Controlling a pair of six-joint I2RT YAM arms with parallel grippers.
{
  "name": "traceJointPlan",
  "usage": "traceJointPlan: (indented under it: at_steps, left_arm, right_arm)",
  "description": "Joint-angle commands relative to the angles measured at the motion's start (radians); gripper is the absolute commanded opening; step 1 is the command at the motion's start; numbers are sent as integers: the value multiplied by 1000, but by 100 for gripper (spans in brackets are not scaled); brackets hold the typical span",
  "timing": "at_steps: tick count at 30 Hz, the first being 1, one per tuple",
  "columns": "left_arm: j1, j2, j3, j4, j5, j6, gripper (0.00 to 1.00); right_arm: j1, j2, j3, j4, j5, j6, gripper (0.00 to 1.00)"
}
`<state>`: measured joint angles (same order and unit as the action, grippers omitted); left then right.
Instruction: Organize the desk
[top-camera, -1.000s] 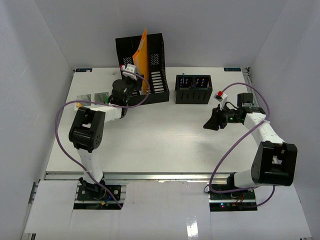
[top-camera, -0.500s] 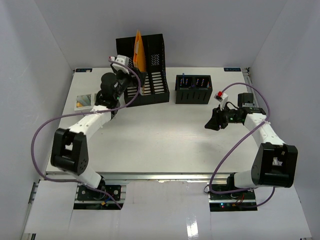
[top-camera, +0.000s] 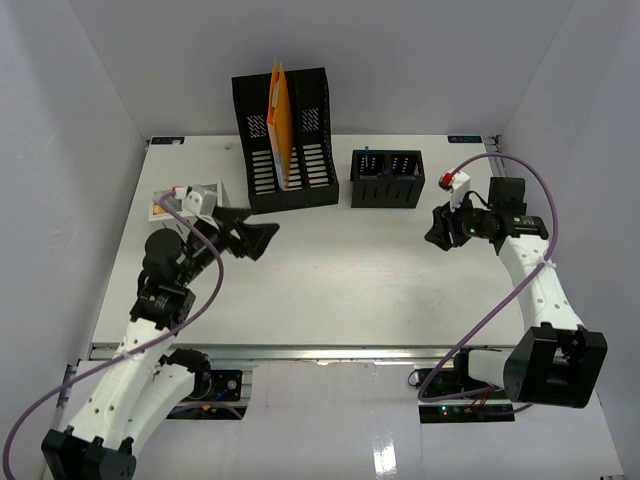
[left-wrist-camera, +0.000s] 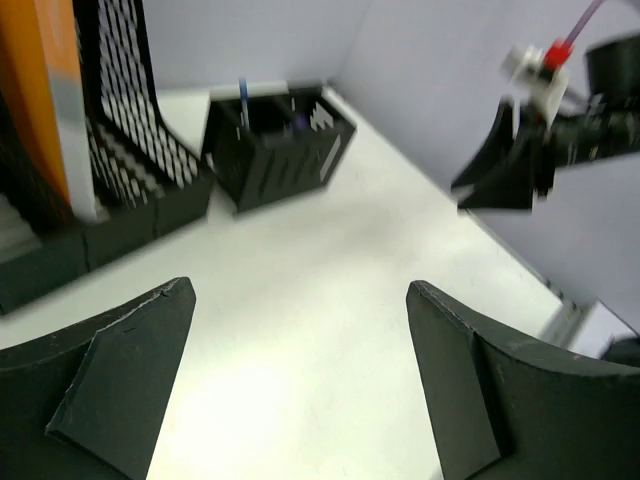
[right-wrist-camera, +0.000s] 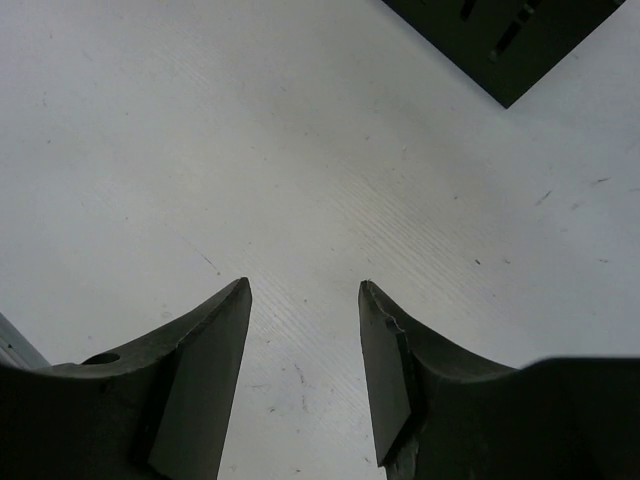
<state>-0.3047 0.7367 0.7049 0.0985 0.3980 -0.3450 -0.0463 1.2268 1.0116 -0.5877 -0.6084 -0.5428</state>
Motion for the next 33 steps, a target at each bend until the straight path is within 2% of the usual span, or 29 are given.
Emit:
traceJointPlan:
  at_steps: [1, 3, 4, 6, 7, 12, 18, 33]
  left_arm:
    - [-2, -185, -108, -224, 105, -68, 98]
    - [-2, -244, -124, -285, 102, -63, 98]
    - [-2, -283, -128, -302, 101, -59, 98]
    - [-2, -333, -134, -338, 99, -46, 98]
    - [-2, -352, -136, -359, 100, -40, 98]
    - [-2, -449, -163, -396, 137, -12, 98]
    - [-2, -483, -181, -398, 136, -9, 98]
    - [-2, -509, -190, -399, 128, -12, 98]
  right_arm:
    - [-6, -74, 41, -35, 43, -22, 59]
    - [-6, -102, 39, -37, 52, -17, 62]
    - [-7, -116, 36, -38, 53, -14, 67]
    - [-8, -137, 26, -38, 45, -13, 80]
    - [-9, -146, 18, -35, 40, -11, 90]
    - [-11, -153, -30, -32, 21, 39, 90]
    - [-30, -168, -73, -17, 2, 83, 90]
    - [-35, -459, -259, 262, 130, 188, 90]
